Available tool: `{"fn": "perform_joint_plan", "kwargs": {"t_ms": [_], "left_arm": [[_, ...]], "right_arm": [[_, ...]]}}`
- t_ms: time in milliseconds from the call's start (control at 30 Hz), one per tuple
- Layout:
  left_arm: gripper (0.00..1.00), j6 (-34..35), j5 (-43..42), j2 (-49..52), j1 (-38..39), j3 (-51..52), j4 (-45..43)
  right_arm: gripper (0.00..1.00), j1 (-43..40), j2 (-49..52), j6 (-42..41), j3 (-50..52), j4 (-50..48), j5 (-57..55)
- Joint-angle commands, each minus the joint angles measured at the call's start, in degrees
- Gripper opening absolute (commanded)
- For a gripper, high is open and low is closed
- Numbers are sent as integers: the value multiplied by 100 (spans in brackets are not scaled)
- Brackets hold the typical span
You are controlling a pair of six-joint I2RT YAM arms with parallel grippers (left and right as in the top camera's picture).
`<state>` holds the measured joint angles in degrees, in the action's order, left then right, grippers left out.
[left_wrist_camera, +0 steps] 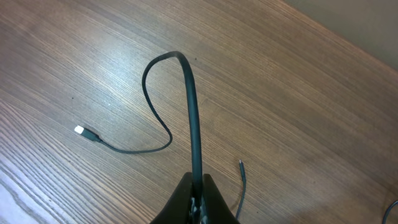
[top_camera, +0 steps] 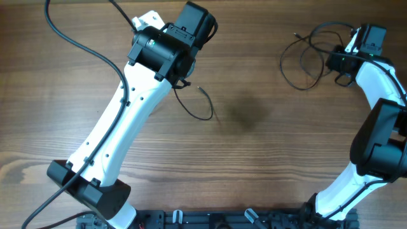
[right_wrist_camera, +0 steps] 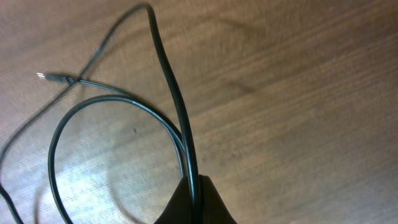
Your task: Untangle cables
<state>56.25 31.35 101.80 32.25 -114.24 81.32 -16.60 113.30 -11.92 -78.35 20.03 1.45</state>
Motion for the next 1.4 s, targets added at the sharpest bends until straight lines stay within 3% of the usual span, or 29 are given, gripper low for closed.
{"fn": "perform_joint_plan", "kwargs": {"t_ms": [0,333,500,667,900,933,967,1167,1267,1333,1367], "left_arm": [[4,-28,-7,22,9,-11,-11],[4,-28,-7,24,9,-11,-122],[4,-28,-7,24,9,-11,-122],[4,-28,-7,24,9,-11,-125],[4,-26,-37,24,9,-11,-201],[4,-26,-81,24,9,-11,-229],[4,-26,-94,24,9,-11,-249],[4,-28,-116,24,11,-11,-247],[4,-28,-138,24,9,-11,-243],[4,-28,-138,24,9,-11,-221],[4,-28,-138,24,11,-11,-219]], "right_arm": [[4,-50,15,-680,-31,-313,-81],[4,-990,15,-660,-640,-415,70],[4,-997,17,-590,-640,-1561,372],[4,-1064,63,-573,-640,-2776,-28],[6,-1150,778,-341,-640,-3119,-83],[22,-1152,940,-535,-640,-2944,-81],[31,-1150,1019,-769,-640,-2739,-79],[27,-881,916,-1182,-640,-2188,162],[38,-675,911,-1189,-640,-2144,-417],[58,-645,911,-1025,-640,-2116,-511],[82,-645,911,-914,-640,-2044,-450]]}}
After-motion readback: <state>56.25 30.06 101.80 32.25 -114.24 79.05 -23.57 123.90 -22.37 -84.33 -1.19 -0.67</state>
